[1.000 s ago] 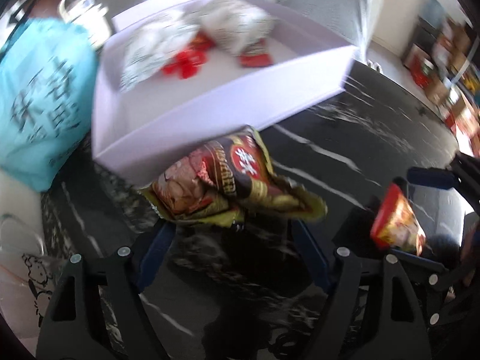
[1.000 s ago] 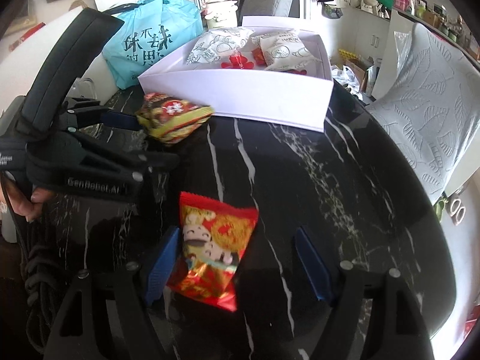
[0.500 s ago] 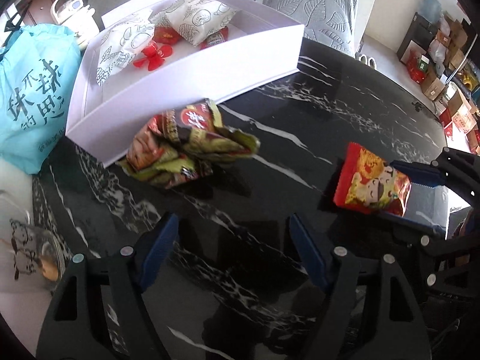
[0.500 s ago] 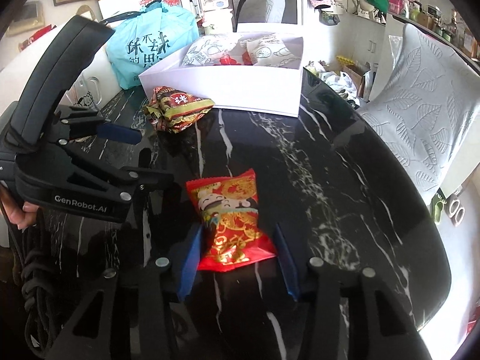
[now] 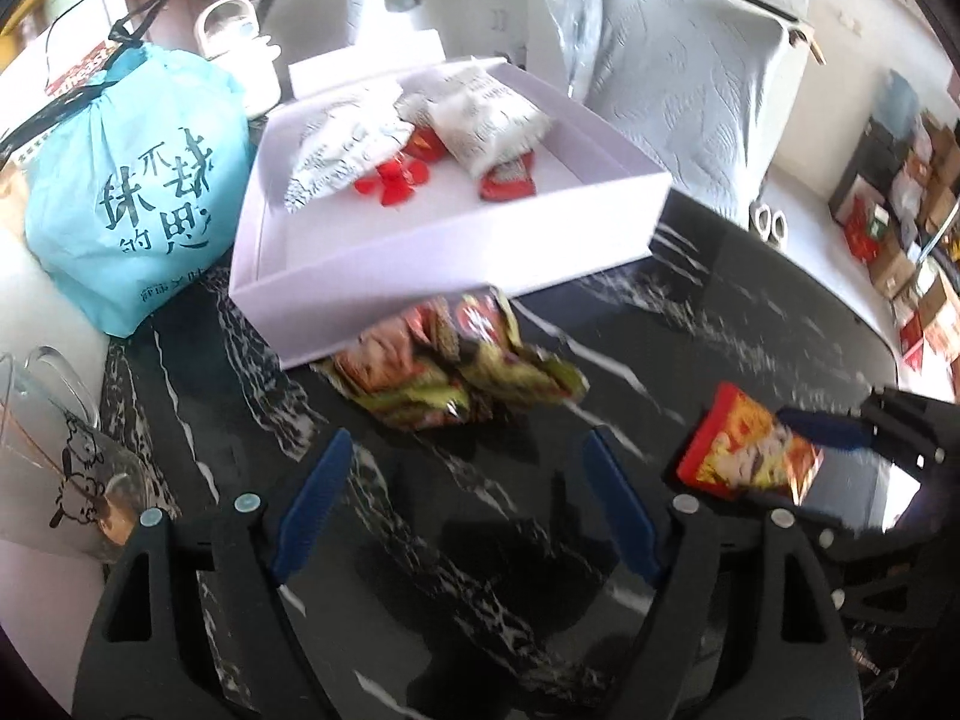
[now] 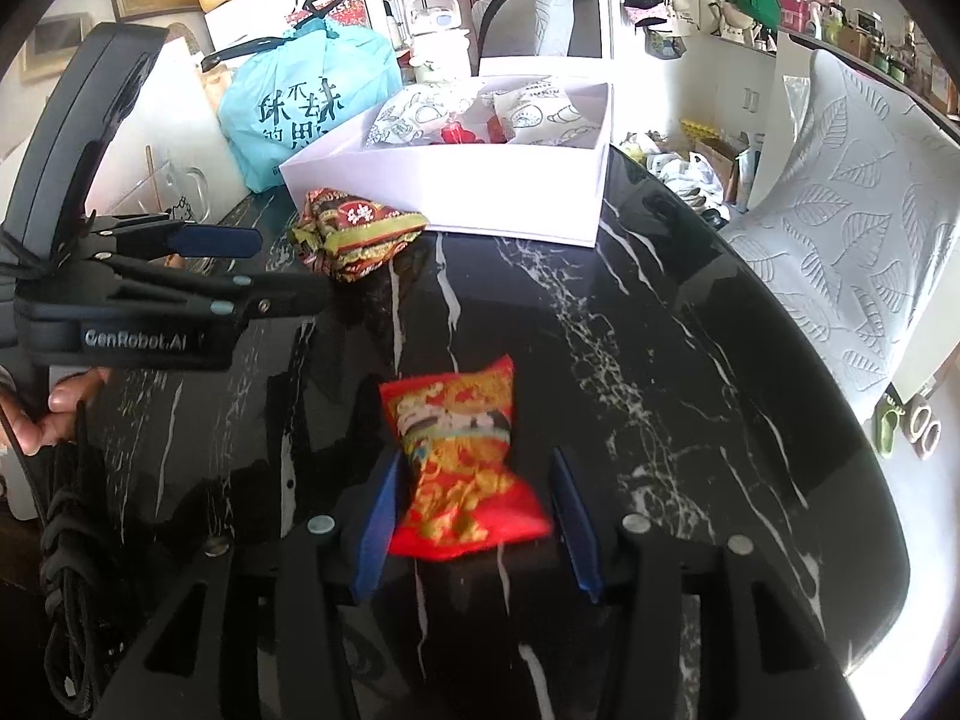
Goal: Organize objects
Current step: 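Grasp the red cartoon snack packet with the right tool while the left tool grasps the brown cereal bag, then lift the red snack packet with the right tool while the left tool lifts the cereal bag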
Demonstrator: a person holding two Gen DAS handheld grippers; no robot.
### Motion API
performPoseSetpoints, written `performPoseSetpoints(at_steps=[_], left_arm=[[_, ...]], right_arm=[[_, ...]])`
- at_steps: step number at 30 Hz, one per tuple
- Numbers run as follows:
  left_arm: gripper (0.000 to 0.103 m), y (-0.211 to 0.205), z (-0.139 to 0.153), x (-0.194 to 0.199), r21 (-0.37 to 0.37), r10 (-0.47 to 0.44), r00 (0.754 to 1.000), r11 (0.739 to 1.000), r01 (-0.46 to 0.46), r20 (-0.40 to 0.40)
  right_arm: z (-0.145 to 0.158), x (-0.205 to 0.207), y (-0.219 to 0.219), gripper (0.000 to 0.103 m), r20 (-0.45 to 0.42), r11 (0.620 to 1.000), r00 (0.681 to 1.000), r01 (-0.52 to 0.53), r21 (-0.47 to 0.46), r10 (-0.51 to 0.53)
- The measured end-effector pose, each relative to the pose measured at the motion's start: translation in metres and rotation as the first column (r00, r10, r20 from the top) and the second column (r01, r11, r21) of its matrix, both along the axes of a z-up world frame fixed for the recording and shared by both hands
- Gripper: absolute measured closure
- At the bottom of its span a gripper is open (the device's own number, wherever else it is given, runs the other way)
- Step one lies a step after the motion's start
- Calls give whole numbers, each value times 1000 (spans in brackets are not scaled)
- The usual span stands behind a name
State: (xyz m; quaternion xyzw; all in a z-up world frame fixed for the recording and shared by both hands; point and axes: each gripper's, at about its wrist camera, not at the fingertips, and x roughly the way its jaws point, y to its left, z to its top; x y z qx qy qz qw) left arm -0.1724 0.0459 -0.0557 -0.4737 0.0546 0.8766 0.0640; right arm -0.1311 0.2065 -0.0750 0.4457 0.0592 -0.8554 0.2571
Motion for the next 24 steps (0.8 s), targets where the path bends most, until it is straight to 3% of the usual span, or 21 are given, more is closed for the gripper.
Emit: performPoseSetpoints(at_steps=[4, 8, 16, 21, 23, 24], left_arm=[[24, 1, 1, 6, 23, 15, 1000, 1000, -15, -9], [24, 5, 4, 2, 22, 1, 996, 1000, 1, -84], [21, 13, -17, -24, -38, 6, 1000, 999, -6, -6], [21, 11, -22, -29, -31, 1, 1000, 1000, -2, -9], [25, 10, -24, -29, -30, 10, 1000, 999, -10, 1], [34, 10, -24, -29, -45, 18, 1000, 999, -18, 3]], right_arm=[[-1, -8, -3, 51, -13, 1000, 1000, 1, 4, -1], [-2, -17, -5, 51, -32, 1000, 999, 12, 13, -11], [-3, -23, -8, 51, -55, 999, 998, 15, 35, -13], [-4, -22, -10, 51, -69, 999, 998, 12, 53, -9], [-4, -21, -11, 51, -74, 998, 997, 8, 62, -4], [-5, -20, -12, 52, -77, 998, 997, 6, 65, -1]])
